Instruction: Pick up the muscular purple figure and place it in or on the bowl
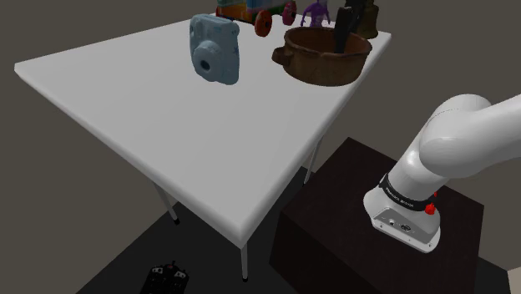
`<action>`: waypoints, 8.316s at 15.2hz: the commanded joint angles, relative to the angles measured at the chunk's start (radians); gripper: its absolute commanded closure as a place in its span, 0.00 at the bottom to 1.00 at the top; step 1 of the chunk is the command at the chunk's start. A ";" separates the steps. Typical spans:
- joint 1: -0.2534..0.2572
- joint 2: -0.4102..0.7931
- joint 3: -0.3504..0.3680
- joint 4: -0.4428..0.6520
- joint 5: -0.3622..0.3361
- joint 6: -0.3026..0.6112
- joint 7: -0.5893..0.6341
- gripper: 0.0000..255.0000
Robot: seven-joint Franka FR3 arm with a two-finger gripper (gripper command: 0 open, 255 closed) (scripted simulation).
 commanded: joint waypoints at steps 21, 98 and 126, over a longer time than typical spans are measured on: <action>-0.023 0.434 -0.036 0.589 -0.090 -0.191 -0.146 0.00; 0.130 0.382 0.141 0.912 0.002 -0.607 0.161 1.00; 0.132 0.409 0.155 0.944 0.004 -0.613 0.178 0.00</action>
